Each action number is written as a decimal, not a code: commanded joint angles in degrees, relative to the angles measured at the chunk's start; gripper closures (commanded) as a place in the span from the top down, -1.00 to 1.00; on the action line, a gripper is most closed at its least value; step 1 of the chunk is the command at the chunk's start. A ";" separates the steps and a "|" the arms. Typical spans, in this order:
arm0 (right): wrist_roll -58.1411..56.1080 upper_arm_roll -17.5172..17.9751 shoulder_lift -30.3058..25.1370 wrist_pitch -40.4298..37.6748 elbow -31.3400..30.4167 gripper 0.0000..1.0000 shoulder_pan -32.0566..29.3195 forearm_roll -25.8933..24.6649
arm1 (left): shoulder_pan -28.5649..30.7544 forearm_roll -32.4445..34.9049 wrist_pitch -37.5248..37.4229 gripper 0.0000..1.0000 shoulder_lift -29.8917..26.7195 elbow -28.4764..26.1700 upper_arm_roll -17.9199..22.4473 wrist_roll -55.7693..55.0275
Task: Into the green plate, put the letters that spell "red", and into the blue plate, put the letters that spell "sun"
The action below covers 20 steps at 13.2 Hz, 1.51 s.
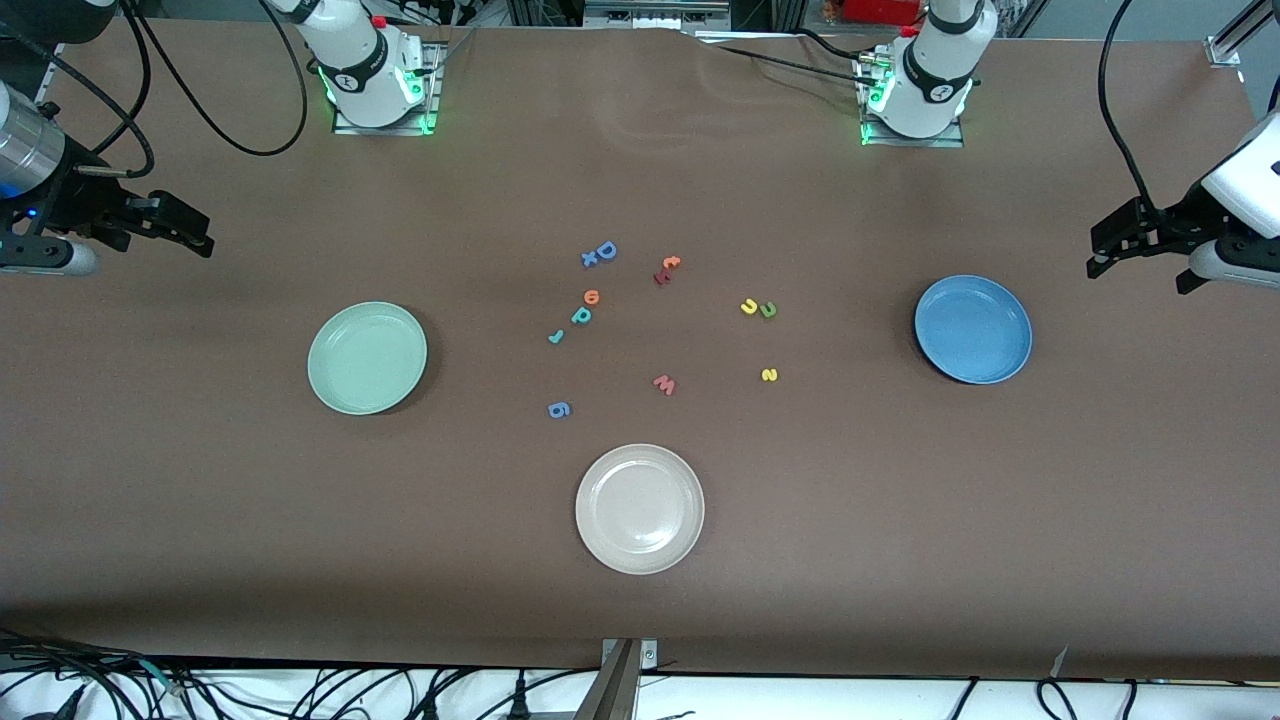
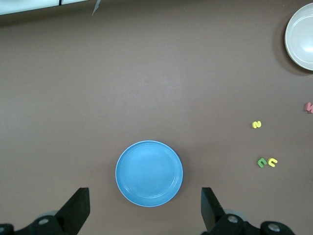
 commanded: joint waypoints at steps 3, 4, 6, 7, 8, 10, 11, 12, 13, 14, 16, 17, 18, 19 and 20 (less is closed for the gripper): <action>0.62 0.00 0.24 -0.28 1.04 1.00 0.23 0.51 | -0.34 -1.55 -1.23 1.00 0.75 1.88 0.29 -0.13; 0.62 0.00 0.24 -0.28 1.04 1.00 0.23 0.51 | -0.34 -1.55 -1.23 1.00 0.75 1.88 0.29 -0.22; 0.62 0.00 0.24 -0.28 1.04 1.00 0.23 0.51 | -0.34 -1.55 -1.23 1.00 0.75 1.88 0.29 -0.22; 0.71 0.00 0.24 -0.28 1.04 1.00 0.23 0.51 | -0.34 -1.55 -1.23 1.00 0.75 1.96 0.29 -0.22; 0.71 0.00 0.24 -0.37 1.04 1.00 0.23 0.51 | -0.34 -1.55 -1.23 1.00 0.75 1.97 0.29 -0.22; 0.71 0.08 0.24 -0.37 1.04 1.00 0.32 0.51 | -0.34 -1.55 -1.23 1.00 0.75 1.97 0.29 -0.22; 0.71 0.95 0.24 -0.28 1.22 1.00 0.49 0.51 | -0.34 -1.55 -1.23 1.00 0.75 1.97 0.29 -0.22; 0.80 1.83 0.24 -0.02 1.31 1.00 0.49 0.33 | -0.34 -1.55 -1.23 1.00 0.75 1.97 0.29 -0.22; 0.80 2.19 0.24 0.15 1.31 1.00 0.49 -0.45 | -0.34 -1.55 -1.23 1.00 0.75 1.97 0.29 -0.22; 0.80 2.19 0.24 0.33 1.31 1.00 0.49 -0.55 | -0.34 -1.55 -1.23 1.00 0.75 1.97 0.29 -0.22; 0.80 2.37 0.24 0.25 1.31 1.00 0.49 -0.46 | -0.34 -1.55 -1.23 1.00 0.75 1.97 0.29 -0.22; 0.80 2.37 0.24 0.24 1.31 1.00 0.49 -0.46 | -0.34 -1.55 -1.23 1.00 0.75 1.97 0.29 -0.22; 0.80 2.37 0.24 0.24 1.31 1.00 0.41 -0.55 | -0.34 -1.55 -1.23 1.00 0.75 1.97 0.29 -0.22; 0.80 2.37 0.24 0.16 1.22 1.00 0.32 -0.37 | -0.34 -1.55 -1.23 1.00 0.75 1.97 0.29 -0.22; 0.80 2.28 0.33 0.24 1.22 1.00 0.32 -0.46 | -0.34 -1.55 -1.23 1.00 0.75 1.97 0.29 -0.22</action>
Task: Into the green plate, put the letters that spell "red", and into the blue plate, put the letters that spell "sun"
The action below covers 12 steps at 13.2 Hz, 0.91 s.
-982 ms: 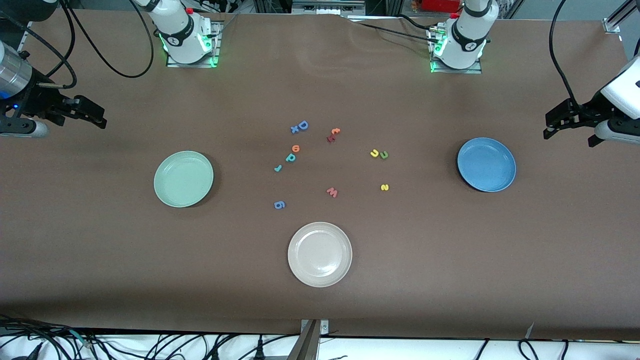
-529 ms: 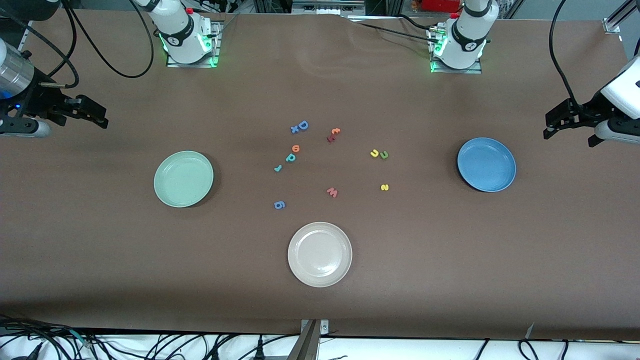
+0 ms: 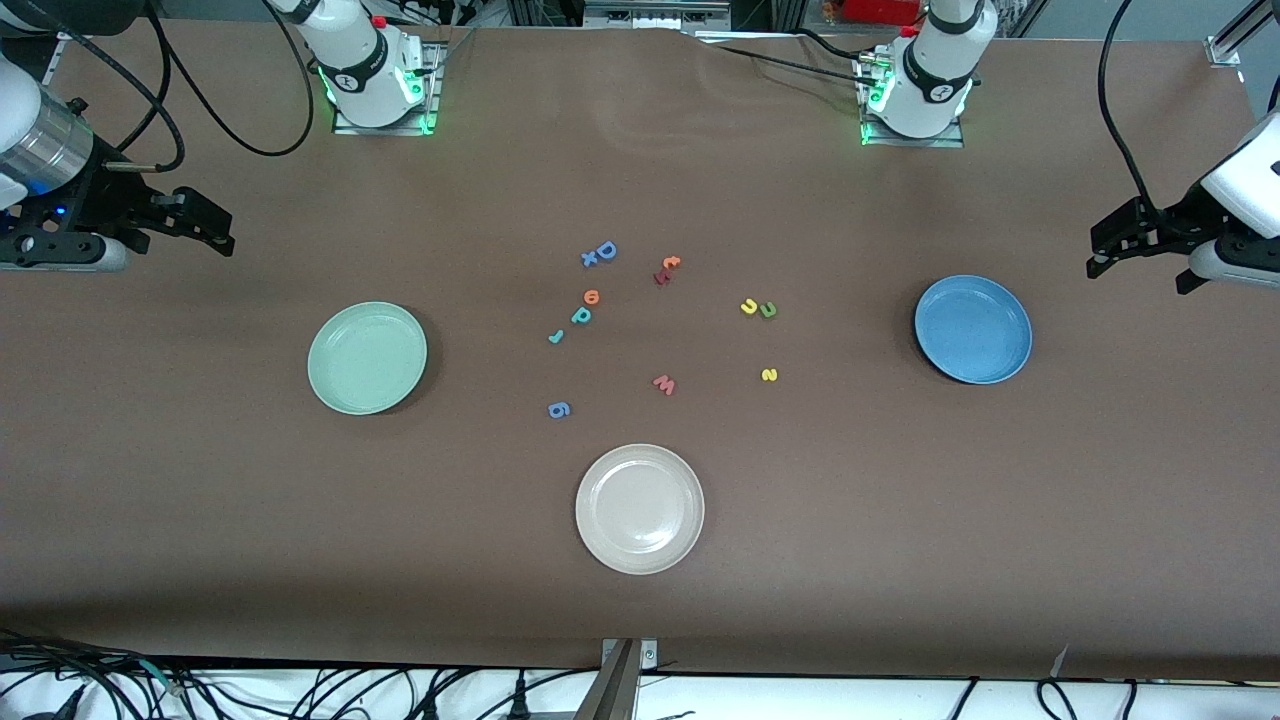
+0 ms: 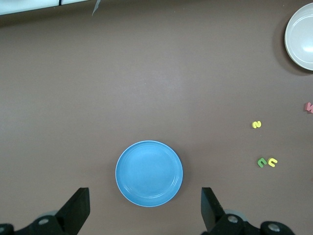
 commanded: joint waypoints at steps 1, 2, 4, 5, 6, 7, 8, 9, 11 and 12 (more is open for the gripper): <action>0.69 0.05 0.41 -0.19 0.88 1.00 -0.08 -0.35 | -0.31 -1.55 -1.23 1.00 0.75 1.96 0.29 -0.22; 0.78 0.05 0.41 -0.19 0.88 1.00 -0.08 -0.09 | -0.31 -1.55 -1.23 1.00 0.75 1.96 0.29 -0.22; 0.87 0.14 0.85 -0.01 0.88 1.00 0.01 0.09 | -0.31 -1.55 -1.23 1.00 0.75 1.96 0.29 -0.22; 0.87 0.14 1.03 0.34 0.97 1.00 0.09 0.61 | -0.31 -1.55 -1.23 1.00 0.75 1.96 0.29 -0.22; 0.87 0.23 1.12 1.21 0.88 1.00 0.18 0.88 | -0.31 -1.55 -1.23 1.00 0.75 1.96 0.29 -0.22; 0.78 0.14 2.42 1.30 1.05 1.00 0.27 1.23 | -0.31 -1.55 -1.23 1.00 0.75 1.96 0.29 -0.22; -0.35 0.23 3.22 0.78 1.32 1.00 0.53 1.06 | -0.31 -1.55 -1.23 1.00 0.75 1.96 0.29 -0.22; 0.42 0.66 3.31 -0.01 1.49 1.00 2.01 1.14 | -0.31 -1.55 -1.23 1.00 0.75 1.96 0.29 -0.22; 0.78 1.11 4.36 0.51 1.49 1.00 5.18 0.62 | -0.31 -1.55 -1.23 1.00 0.75 1.96 0.29 -0.22; 2.61 1.11 4.89 1.04 1.50 1.00 6.67 0.79 | -0.31 -1.55 -1.23 1.00 0.75 1.96 0.29 -0.22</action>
